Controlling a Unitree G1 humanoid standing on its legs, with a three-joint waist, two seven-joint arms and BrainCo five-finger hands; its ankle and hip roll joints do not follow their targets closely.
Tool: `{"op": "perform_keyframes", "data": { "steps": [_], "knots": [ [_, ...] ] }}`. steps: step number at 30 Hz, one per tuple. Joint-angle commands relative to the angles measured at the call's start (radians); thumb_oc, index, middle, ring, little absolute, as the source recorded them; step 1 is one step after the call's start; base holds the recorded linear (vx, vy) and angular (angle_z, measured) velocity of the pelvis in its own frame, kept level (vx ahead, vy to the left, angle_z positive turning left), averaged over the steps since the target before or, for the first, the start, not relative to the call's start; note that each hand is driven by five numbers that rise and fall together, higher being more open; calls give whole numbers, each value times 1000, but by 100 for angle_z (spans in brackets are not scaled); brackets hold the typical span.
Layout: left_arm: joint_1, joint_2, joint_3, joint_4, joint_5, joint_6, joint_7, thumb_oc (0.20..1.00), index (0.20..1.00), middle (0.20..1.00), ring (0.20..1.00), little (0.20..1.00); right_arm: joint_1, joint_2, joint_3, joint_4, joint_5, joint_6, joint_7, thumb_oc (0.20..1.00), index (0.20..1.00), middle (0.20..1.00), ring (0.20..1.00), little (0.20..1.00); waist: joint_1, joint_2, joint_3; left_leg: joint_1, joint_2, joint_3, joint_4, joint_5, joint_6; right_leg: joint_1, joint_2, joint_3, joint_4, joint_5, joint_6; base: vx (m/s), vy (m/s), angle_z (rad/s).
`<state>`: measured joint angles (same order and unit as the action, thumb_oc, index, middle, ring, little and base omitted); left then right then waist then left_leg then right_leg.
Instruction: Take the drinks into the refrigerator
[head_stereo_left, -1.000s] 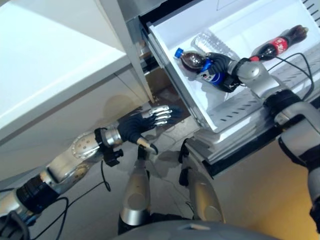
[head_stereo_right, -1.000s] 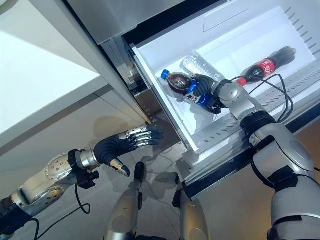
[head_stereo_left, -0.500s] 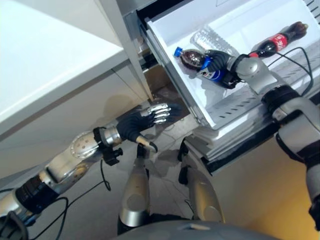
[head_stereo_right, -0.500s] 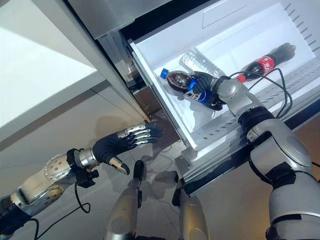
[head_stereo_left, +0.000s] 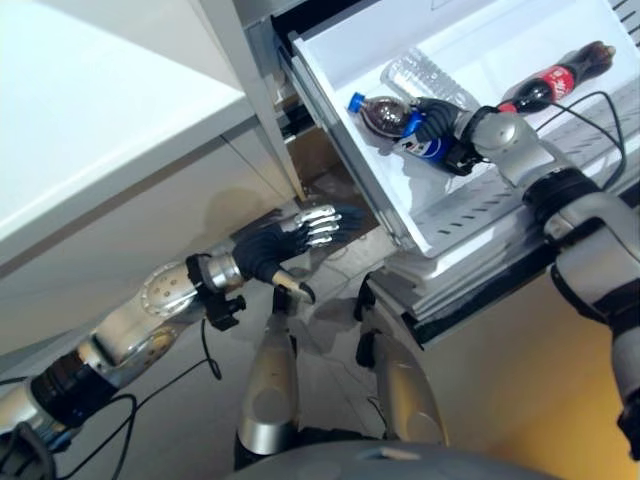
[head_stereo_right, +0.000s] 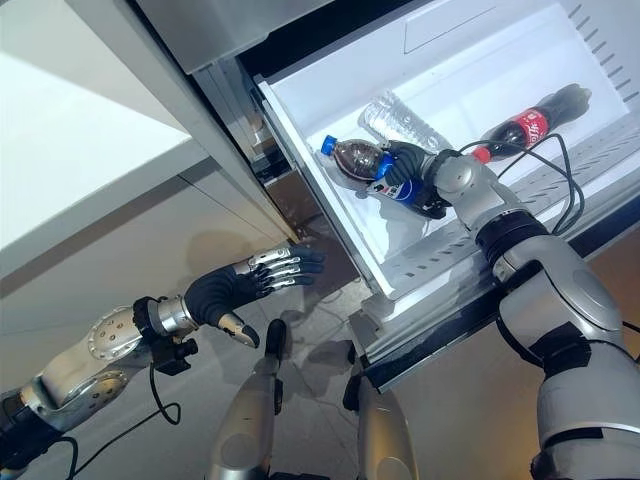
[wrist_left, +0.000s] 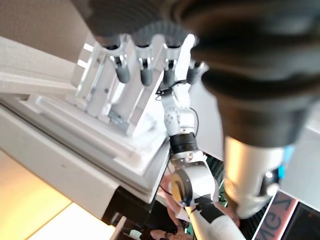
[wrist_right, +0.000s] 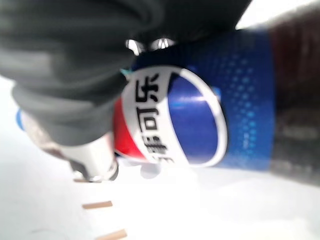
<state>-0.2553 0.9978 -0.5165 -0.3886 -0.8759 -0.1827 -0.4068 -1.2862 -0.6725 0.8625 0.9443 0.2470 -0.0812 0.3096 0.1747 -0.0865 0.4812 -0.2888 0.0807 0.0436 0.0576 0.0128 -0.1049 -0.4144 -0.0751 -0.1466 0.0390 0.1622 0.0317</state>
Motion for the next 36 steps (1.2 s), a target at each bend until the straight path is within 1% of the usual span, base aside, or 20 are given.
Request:
{"op": "perform_keyframes", "data": {
  "steps": [1,2,4,5,19,22,23,24,26,27,28,29,31,32,34,35,36],
  "knots": [
    [40,-9,40,-175,23,-37,-1,1000,1000,1000,1000,1000,34,70,22,33,3,-43,-32,925,925,925,925,925,5,78,39,29,9,-33,-137,54,54,-80,-12,-1,216,-103,77,0,0,0],
    [39,-9,40,-175,23,-37,-1,1000,1000,1000,1000,1000,34,70,22,33,3,-43,-32,925,925,925,925,925,5,78,39,29,9,-33,-137,54,54,-80,-12,0,216,-103,77,0,0,0],
    [38,-12,41,-176,24,-38,-1,1000,1000,1000,1000,1000,35,71,21,39,-1,-42,-33,959,959,959,959,959,5,76,39,28,9,-30,-135,53,54,-80,-11,1,215,-103,77,0,0,0],
    [36,-12,41,-175,24,-39,-1,1000,1000,1000,1000,1000,34,71,22,39,-2,-42,-33,1000,1000,1000,1000,1000,4,75,39,28,9,-29,-135,53,54,-81,-11,2,216,-104,77,0,0,0],
    [38,-18,47,-171,31,-38,-1,1000,1000,1000,1000,1000,17,74,23,35,-5,-41,-37,1000,1000,1000,1000,1000,1,67,39,36,8,-22,-133,44,57,-81,-8,8,217,-105,77,0,0,0],
    [34,-21,50,-165,31,-38,-4,1000,1000,1000,1000,1000,6,60,24,0,8,-41,-41,1000,1000,1000,1000,1000,-2,63,39,48,7,-18,-133,42,57,-72,-7,10,218,-106,78,0,0,0],
    [35,-20,56,-161,31,-39,-6,1000,1000,1000,1000,1000,-5,29,32,-71,25,-47,-41,1000,1000,1000,1000,1000,-7,56,39,59,8,-17,-133,40,57,-61,-8,12,217,-107,79,0,0,0],
    [35,-21,56,-161,31,-39,-6,1000,1000,1000,1000,1000,-4,27,32,-74,25,-45,-42,1000,1000,1000,1000,1000,-7,57,39,59,8,-17,-133,40,57,-61,-8,12,217,-107,79,0,0,0],
    [32,-22,56,-159,25,-40,-10,1000,1000,1000,1000,1000,-2,-8,13,-119,68,-49,-56,1000,1000,1000,1000,1000,-10,50,39,73,8,-18,-131,37,56,-45,-10,13,217,-109,79,1,0,-4],
    [28,-14,60,-160,18,-41,-15,1000,1000,1000,1000,1000,2,-62,-1,-213,107,-56,-64,1000,1000,1000,1000,1000,-14,41,39,88,8,-17,-130,34,57,-28,-11,15,214,-110,80,-4,-3,-5],
    [31,-13,63,-156,13,-43,-17,1000,1000,1000,1000,1000,12,-93,-13,-263,140,-65,-66,1000,1000,1000,1000,1000,-18,35,39,96,9,-17,-128,32,57,-22,-12,16,214,-110,81,-3,-3,-3],
    [30,-13,61,-156,12,-43,-17,1000,1000,1000,1000,1000,15,-95,-15,-267,141,-63,-67,1000,1000,1000,1000,1000,-17,35,39,97,9,-17,-129,31,57,-21,-12,16,214,-110,81,0,0,0],
    [31,-3,64,-149,10,-44,-21,1000,1000,1000,1000,1000,39,-169,-45,-382,185,-73,-74,1000,1000,1000,1000,1000,-24,23,39,117,7,-14,-125,26,57,3,-15,18,210,-110,81,-1,-2,-2],
    [44,5,83,-145,6,-43,-23,1000,1000,1000,1000,1000,85,-250,-91,-515,235,-91,-70,1000,1000,1000,1000,1000,-34,11,39,136,4,-11,-120,18,59,26,-16,21,204,-108,82,-1,-2,-4],
    [60,10,99,-135,-2,-40,-28,1000,1000,1000,1000,1000,154,-329,-167,-614,261,-107,-86,1000,1000,1000,1000,1000,-40,0,39,162,-1,-6,-115,11,60,62,-18,25,192,-106,84,2,-7,-6],
    [60,12,97,-136,-2,-40,-28,1000,1000,1000,1000,1000,164,-331,-175,-621,260,-105,-87,1000,1000,1000,1000,1000,-38,-1,39,164,-1,-7,-116,11,61,65,-18,24,191,-106,84,2,6,-9],
    [76,21,118,-128,-15,-32,-39,1000,1000,1000,1000,1000,245,-380,-260,-700,267,-123,-96,1000,1000,1000,1000,1000,-44,-8,38,184,-4,-3,-113,5,63,93,-20,27,181,-104,86,10,13,-8]
  ]
}}
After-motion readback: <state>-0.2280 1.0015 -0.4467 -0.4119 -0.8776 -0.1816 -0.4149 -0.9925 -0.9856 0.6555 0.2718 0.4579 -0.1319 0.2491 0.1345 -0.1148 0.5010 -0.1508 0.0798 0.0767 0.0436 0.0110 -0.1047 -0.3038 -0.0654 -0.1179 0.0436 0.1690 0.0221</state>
